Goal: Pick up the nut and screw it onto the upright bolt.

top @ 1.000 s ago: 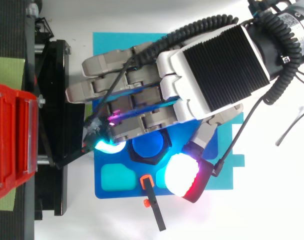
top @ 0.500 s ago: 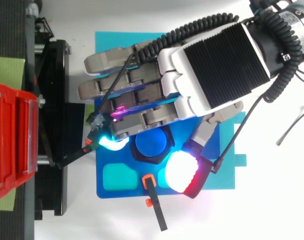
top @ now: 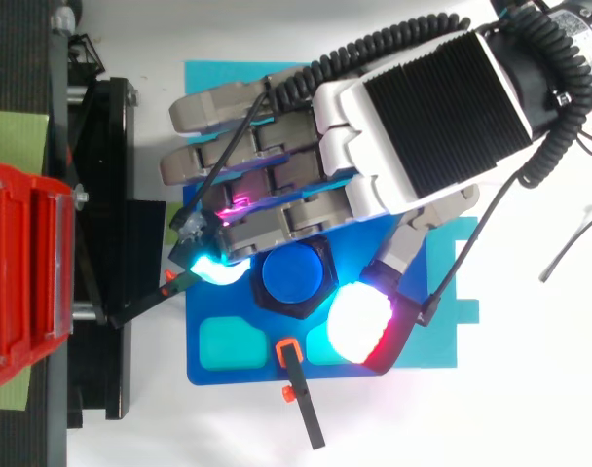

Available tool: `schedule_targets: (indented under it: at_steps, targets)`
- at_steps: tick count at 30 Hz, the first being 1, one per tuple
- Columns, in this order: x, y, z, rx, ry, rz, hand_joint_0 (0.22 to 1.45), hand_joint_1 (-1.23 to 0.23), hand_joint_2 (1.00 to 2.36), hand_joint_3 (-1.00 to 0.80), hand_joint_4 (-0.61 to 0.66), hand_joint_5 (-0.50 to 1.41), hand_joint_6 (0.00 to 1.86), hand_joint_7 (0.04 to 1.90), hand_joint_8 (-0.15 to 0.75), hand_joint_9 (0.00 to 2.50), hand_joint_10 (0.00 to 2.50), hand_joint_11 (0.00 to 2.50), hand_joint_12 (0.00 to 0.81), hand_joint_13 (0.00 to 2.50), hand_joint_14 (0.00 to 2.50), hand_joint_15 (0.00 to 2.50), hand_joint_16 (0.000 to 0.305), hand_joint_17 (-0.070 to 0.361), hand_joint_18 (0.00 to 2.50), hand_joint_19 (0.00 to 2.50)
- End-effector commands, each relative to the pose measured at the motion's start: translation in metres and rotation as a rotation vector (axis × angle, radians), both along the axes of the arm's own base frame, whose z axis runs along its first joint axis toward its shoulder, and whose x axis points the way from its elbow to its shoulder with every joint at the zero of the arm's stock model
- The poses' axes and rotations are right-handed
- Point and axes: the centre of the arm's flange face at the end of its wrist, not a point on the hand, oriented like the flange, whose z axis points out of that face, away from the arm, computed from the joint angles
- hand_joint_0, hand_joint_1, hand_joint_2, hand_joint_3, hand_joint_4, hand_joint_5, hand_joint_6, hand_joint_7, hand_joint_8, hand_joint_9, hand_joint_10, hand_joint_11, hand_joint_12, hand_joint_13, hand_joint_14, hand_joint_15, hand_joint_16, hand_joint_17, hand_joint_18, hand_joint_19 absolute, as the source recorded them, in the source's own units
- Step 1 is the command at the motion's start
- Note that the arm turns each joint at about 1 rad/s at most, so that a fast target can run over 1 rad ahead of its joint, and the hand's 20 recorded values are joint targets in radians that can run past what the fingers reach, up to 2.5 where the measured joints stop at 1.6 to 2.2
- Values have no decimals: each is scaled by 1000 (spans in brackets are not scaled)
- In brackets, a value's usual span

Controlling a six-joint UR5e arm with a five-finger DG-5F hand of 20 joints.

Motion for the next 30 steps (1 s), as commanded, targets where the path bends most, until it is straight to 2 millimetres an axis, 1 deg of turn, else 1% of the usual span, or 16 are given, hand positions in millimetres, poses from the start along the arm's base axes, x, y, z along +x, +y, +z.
schedule_targets:
  at_steps: [1, 3, 6, 12, 22, 30]
  targets:
    - [-1, -4, 1, -2, -3, 3, 492, -51, 1000, -500, 251, -74, 504, 997, 253, 734, 0, 0, 320, 403, 0, 0, 39, 88, 36, 0]
    - [0, -5, 4, -3, -8, 6, 488, -53, 1000, -500, 251, -86, 504, 924, 245, 703, 0, 0, 324, 388, 0, 0, 40, 90, 22, 0]
    - [0, -7, 7, -5, -12, 11, 483, -54, 1000, -500, 251, -91, 504, 885, 245, 694, 0, 0, 329, 376, 0, 0, 41, 92, 11, 0]
    - [0, -10, 7, -5, -11, 9, 483, -51, 1000, -500, 248, -93, 504, 862, 245, 682, 0, 0, 332, 367, 0, 0, 41, 92, 6, 0]
    - [-2, -13, 6, -6, -5, 14, 483, -45, 1000, -500, 265, -79, 504, 895, 248, 678, 0, 0, 334, 360, 0, 0, 41, 92, 0, 0]
    - [-5, -15, 1, -14, 1, 14, 490, -51, 1000, -500, 273, -54, 504, 1007, 256, 695, 0, 0, 331, 358, 0, 0, 40, 91, 0, 0]
